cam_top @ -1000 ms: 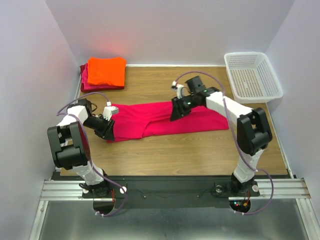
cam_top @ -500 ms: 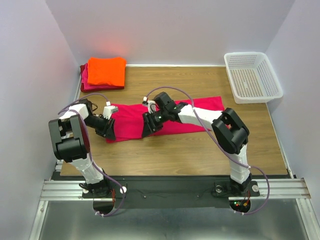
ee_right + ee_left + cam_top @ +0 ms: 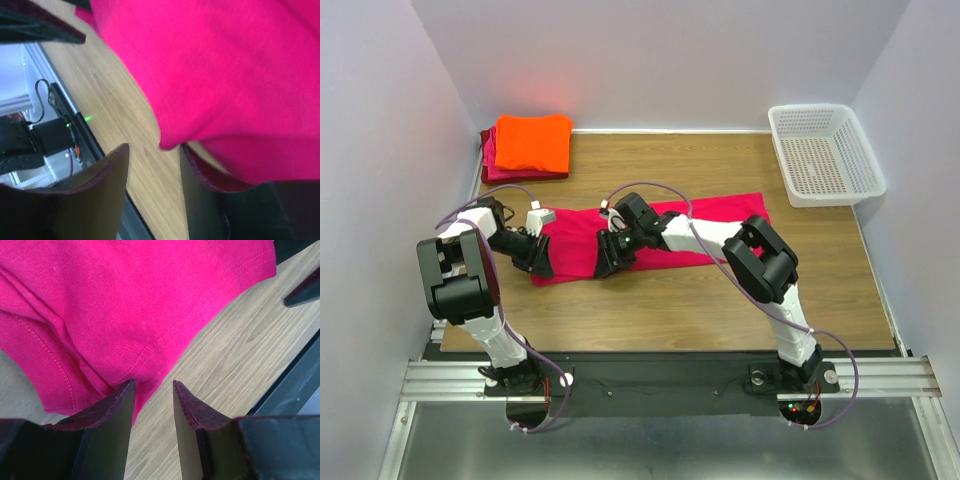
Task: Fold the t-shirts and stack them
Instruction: Fold the tshirt
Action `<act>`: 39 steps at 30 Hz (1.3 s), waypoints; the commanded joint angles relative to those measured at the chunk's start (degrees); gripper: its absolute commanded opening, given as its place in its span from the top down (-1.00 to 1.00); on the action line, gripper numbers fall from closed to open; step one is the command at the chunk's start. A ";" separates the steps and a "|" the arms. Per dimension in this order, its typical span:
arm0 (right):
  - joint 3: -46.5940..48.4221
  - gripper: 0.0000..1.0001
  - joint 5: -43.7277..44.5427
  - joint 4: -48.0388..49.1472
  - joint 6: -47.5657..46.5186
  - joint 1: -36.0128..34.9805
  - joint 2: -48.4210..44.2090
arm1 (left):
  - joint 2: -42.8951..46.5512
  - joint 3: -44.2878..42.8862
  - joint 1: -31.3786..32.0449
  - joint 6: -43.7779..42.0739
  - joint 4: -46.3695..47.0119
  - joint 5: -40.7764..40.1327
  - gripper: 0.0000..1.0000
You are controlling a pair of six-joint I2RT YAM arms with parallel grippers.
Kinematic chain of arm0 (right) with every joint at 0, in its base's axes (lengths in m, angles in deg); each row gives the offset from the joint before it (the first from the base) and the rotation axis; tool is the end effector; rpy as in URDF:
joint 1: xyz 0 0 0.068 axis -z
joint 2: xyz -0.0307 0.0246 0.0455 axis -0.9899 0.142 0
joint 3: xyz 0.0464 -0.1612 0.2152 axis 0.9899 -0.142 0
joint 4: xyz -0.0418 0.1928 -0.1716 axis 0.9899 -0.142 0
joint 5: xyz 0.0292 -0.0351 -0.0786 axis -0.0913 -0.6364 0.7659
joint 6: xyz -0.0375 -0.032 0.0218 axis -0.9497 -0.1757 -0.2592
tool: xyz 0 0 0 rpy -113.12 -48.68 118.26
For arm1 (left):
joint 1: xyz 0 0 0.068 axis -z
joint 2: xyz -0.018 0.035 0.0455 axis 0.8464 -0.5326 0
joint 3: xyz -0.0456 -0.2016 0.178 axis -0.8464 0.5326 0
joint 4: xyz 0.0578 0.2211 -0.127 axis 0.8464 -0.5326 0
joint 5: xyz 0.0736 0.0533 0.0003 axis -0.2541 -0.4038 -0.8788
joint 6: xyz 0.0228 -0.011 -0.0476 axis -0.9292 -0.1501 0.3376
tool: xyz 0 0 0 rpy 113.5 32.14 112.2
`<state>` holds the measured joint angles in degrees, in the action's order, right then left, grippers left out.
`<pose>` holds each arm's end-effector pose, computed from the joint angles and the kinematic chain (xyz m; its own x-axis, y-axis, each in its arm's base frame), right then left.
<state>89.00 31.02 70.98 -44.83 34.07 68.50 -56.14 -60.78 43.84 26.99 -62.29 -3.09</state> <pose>0.2979 0.3586 0.1616 -0.8808 -0.3322 -0.3373 -0.4692 0.5178 0.7153 0.2905 0.0479 0.1653 -0.7316 0.4021 -0.5505 0.6487 0.6591 -0.3806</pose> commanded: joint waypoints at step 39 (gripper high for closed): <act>4.27 0.99 -0.92 10.01 7.19 5.58 -3.91 | -2.62 -6.74 -4.04 -1.83 -10.96 4.63 -0.08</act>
<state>93.06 30.56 76.53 -38.91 39.23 67.89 -59.53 -65.87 40.28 25.83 -70.53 1.15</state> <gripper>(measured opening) 0.019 0.539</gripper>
